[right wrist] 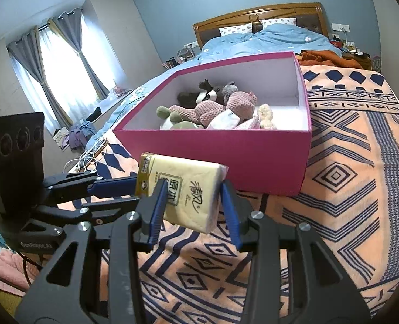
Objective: Organize objects
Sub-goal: 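Lift the gold tissue pack off the bedspread with both grippers, then carry the gold tissue pack over the magenta box rim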
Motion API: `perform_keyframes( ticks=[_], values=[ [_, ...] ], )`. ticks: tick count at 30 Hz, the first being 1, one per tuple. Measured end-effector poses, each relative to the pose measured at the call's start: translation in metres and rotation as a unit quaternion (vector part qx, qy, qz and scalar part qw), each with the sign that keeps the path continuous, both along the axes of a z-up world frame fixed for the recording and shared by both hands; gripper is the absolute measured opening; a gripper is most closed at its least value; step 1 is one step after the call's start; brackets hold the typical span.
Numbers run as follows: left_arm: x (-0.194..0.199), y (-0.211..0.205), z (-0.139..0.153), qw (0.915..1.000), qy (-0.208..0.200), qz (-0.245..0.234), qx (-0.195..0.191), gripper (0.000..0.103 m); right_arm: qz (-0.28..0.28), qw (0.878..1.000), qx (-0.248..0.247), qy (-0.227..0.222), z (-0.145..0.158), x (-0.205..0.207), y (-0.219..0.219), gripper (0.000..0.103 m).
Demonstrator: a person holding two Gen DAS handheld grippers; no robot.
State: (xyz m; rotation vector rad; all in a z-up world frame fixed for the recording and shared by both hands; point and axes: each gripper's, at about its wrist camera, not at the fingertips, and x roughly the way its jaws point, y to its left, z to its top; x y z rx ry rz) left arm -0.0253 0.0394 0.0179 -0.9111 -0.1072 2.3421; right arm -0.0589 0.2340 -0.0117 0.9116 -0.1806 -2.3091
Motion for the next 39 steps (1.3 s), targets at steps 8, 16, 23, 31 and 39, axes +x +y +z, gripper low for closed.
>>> perform_keyframes(
  ticks=[8, 16, 23, 31, 39],
  values=[
    [-0.002, -0.004, 0.005, 1.0, 0.007, 0.005, 0.004, 0.034, 0.003, 1.0, 0.001, 0.01, 0.007, 0.001, -0.004, 0.044],
    [-0.003, -0.007, 0.008, 0.9999, 0.01, 0.005, 0.007, 0.034, 0.005, 1.0, 0.001, 0.016, 0.012, -0.002, -0.006, 0.045],
    [-0.003, -0.009, 0.01, 0.9998, 0.014, 0.007, 0.011, 0.034, 0.006, 1.0, -0.001, 0.02, 0.015, -0.003, -0.008, 0.045],
    [-0.004, -0.011, 0.014, 0.9997, 0.021, 0.011, 0.012, 0.034, 0.007, 1.0, 0.001, 0.028, 0.02, -0.004, -0.01, 0.045],
    [-0.004, -0.013, 0.018, 0.9995, 0.026, 0.013, 0.013, 0.034, 0.01, 0.999, 0.002, 0.034, 0.024, -0.004, -0.013, 0.045]
  ],
)
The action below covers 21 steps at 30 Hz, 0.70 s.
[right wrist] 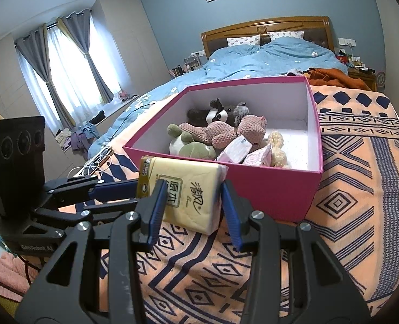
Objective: Organize objects
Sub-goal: 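Carry the gold tissue pack over the magenta box rim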
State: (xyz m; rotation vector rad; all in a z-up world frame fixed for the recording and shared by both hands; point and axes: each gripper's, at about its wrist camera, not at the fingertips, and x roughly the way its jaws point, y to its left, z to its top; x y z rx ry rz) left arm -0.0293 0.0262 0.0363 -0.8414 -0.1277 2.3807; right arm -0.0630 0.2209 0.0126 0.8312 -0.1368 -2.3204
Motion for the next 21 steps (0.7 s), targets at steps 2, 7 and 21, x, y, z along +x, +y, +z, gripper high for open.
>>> perform_keyframes(
  ticks=[2, 7, 21],
  values=[
    [-0.001, 0.0, 0.001, 1.0, 0.001, -0.001, 0.001, 0.034, 0.0, 1.0, 0.0, 0.001, 0.001, 0.0, -0.001, 0.045],
    [-0.001, -0.002, 0.002, 1.0, 0.004, 0.001, 0.001, 0.034, 0.001, 1.0, 0.002, 0.004, 0.003, -0.002, -0.002, 0.046],
    [-0.008, -0.007, 0.009, 0.9999, 0.014, 0.007, 0.004, 0.034, 0.003, 1.0, -0.001, 0.014, 0.012, -0.008, -0.007, 0.046]
  ],
)
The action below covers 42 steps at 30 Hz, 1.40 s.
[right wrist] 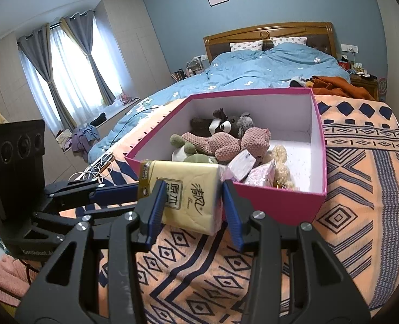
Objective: Organize objects
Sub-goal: 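Carry the gold tissue pack over the magenta box rim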
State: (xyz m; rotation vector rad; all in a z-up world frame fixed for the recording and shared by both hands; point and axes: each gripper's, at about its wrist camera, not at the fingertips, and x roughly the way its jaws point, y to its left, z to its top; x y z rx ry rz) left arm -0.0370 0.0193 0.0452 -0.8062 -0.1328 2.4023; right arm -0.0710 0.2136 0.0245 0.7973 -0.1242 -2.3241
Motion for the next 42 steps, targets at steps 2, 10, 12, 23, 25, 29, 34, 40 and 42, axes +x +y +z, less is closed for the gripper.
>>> perform_keyframes(
  ticks=[2, 10, 12, 23, 25, 29, 34, 40, 42],
  values=[
    [-0.001, -0.001, 0.001, 1.0, 0.002, 0.002, 0.0, 0.034, 0.0, 1.0, 0.0, 0.002, 0.002, -0.001, -0.001, 0.046],
    [-0.007, -0.005, 0.004, 1.0, 0.006, 0.008, 0.002, 0.034, 0.001, 1.0, 0.001, 0.011, 0.009, -0.008, -0.008, 0.046],
    [-0.009, -0.006, 0.005, 0.9999, 0.007, 0.009, 0.003, 0.034, 0.002, 1.0, 0.003, 0.013, 0.01, -0.009, -0.01, 0.046],
    [-0.016, -0.011, 0.008, 0.9998, 0.01, 0.013, 0.006, 0.034, 0.003, 1.0, 0.006, 0.017, 0.014, -0.016, -0.016, 0.046],
    [-0.017, -0.011, 0.009, 0.9998, 0.011, 0.013, 0.007, 0.034, 0.003, 1.0, 0.006, 0.017, 0.014, -0.016, -0.016, 0.046],
    [-0.02, -0.011, 0.01, 0.9998, 0.012, 0.014, 0.006, 0.034, 0.003, 1.0, 0.005, 0.017, 0.014, -0.019, -0.018, 0.046],
    [-0.023, -0.012, 0.01, 0.9998, 0.011, 0.015, 0.005, 0.034, 0.001, 1.0, 0.008, 0.017, 0.015, -0.024, -0.019, 0.047],
    [-0.026, -0.012, 0.01, 0.9998, 0.011, 0.019, 0.003, 0.034, 0.001, 1.0, 0.008, 0.017, 0.015, -0.028, -0.02, 0.047],
    [-0.027, -0.011, 0.01, 0.9997, 0.011, 0.02, 0.002, 0.034, 0.001, 1.0, 0.008, 0.017, 0.015, -0.029, -0.02, 0.047]
  ],
)
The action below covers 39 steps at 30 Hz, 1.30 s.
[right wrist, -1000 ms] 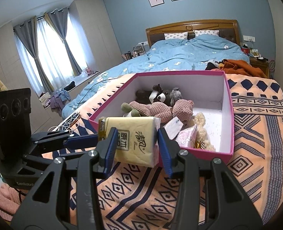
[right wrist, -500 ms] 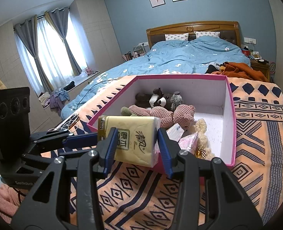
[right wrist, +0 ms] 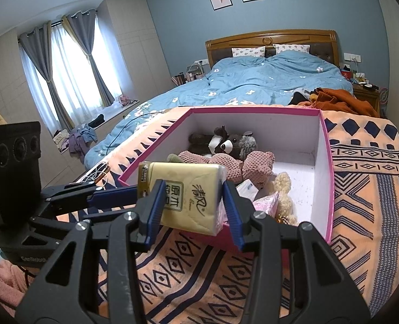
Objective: Organize objects
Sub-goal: 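Carry the gold tissue pack over the magenta box rim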
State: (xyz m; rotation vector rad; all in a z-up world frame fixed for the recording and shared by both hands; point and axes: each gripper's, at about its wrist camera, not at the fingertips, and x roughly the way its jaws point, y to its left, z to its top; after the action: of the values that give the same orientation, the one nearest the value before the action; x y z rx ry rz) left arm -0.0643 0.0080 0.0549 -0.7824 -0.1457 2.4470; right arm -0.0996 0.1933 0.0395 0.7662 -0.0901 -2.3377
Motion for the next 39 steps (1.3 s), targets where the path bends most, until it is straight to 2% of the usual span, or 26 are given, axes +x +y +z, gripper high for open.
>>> perform_keyframes(
  ticks=[39],
  values=[
    [-0.03, -0.007, -0.007, 0.9996, -0.019, 0.019, -0.002, 0.034, -0.002, 1.0, 0.0, -0.024, -0.008, -0.032, -0.011, 0.047]
  ],
)
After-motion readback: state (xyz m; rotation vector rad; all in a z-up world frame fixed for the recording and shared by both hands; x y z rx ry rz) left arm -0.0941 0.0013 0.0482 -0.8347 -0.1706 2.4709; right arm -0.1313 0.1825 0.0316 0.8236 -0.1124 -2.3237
